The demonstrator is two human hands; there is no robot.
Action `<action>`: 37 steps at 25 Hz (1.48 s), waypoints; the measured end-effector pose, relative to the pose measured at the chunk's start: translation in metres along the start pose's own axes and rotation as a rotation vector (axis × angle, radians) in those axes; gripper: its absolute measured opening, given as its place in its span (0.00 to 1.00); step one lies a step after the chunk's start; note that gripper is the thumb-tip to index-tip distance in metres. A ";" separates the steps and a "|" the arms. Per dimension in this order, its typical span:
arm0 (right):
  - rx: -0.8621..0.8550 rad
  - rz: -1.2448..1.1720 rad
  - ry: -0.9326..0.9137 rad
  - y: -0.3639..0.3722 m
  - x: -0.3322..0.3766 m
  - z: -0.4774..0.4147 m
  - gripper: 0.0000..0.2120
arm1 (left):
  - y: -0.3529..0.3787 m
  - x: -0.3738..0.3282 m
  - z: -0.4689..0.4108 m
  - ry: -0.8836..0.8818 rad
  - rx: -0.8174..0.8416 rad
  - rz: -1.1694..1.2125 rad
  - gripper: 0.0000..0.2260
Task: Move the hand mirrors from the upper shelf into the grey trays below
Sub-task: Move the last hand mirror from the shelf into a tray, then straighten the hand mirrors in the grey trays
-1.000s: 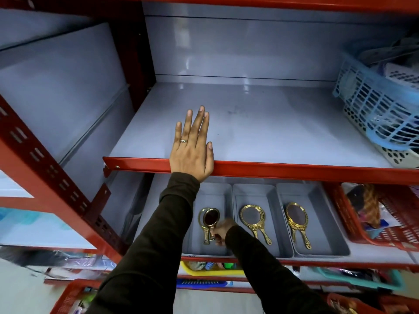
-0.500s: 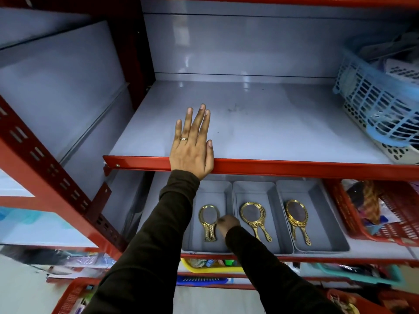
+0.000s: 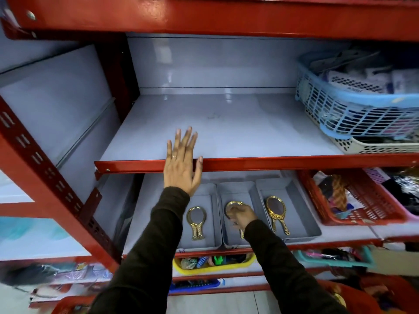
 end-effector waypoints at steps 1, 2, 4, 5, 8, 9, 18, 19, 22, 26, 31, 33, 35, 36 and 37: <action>-0.020 -0.016 -0.008 -0.009 0.001 0.004 0.09 | 0.003 -0.012 0.015 0.041 0.010 0.048 0.29; -0.033 -0.040 -0.011 -0.019 0.003 0.008 0.08 | 0.009 -0.025 0.031 0.079 0.033 0.109 0.29; -0.061 -0.113 -0.002 -0.041 0.003 0.012 0.06 | 0.023 -0.051 0.067 0.101 0.123 0.272 0.27; -0.073 -0.146 0.009 -0.052 0.002 0.012 0.07 | 0.032 -0.064 0.083 0.071 0.197 0.375 0.26; -0.148 -0.220 0.032 -0.093 -0.004 0.013 0.06 | 0.057 -0.100 0.113 -0.031 0.416 0.561 0.21; -0.177 -0.245 0.044 -0.108 -0.006 0.012 0.07 | 0.065 -0.112 0.116 -0.067 0.453 0.608 0.20; -0.270 -0.294 0.118 -0.218 -0.004 -0.025 0.09 | 0.147 -0.228 0.095 -0.880 0.853 1.141 0.17; -0.271 -0.284 0.133 -0.226 -0.005 -0.034 0.10 | 0.160 -0.242 0.093 -0.916 0.880 1.164 0.20; -0.261 -0.238 0.194 -0.240 -0.010 -0.058 0.09 | 0.178 -0.276 0.080 -1.069 0.962 1.175 0.32; -0.220 0.054 0.276 -0.247 -0.034 -0.093 0.24 | 0.225 -0.304 0.082 -1.316 0.924 1.261 0.44; -0.156 0.195 0.328 -0.239 -0.042 -0.097 0.26 | 0.272 -0.321 0.109 -1.477 0.894 1.242 0.54; -0.153 0.193 0.344 -0.240 -0.046 -0.099 0.25 | 0.257 -0.320 0.102 -1.507 0.834 1.289 0.58; -0.132 0.178 0.361 -0.240 -0.048 -0.101 0.24 | 0.238 -0.321 0.092 -1.532 0.804 1.337 0.56; -0.124 0.181 0.357 -0.241 -0.048 -0.103 0.24 | 0.226 -0.322 0.088 -1.555 0.816 1.312 0.48; -0.115 0.176 0.356 -0.241 -0.049 -0.104 0.24 | 0.216 -0.322 0.084 -1.560 0.812 1.284 0.40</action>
Point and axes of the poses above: each hand's wrist, its own z-axis away from the middle knuckle, its own y-axis out of the palm, x = y × z, the point moved 3 cm from there along -z, towards the middle knuckle, and after that the axes turned 7 degrees about -z, right-handed, at the moved point
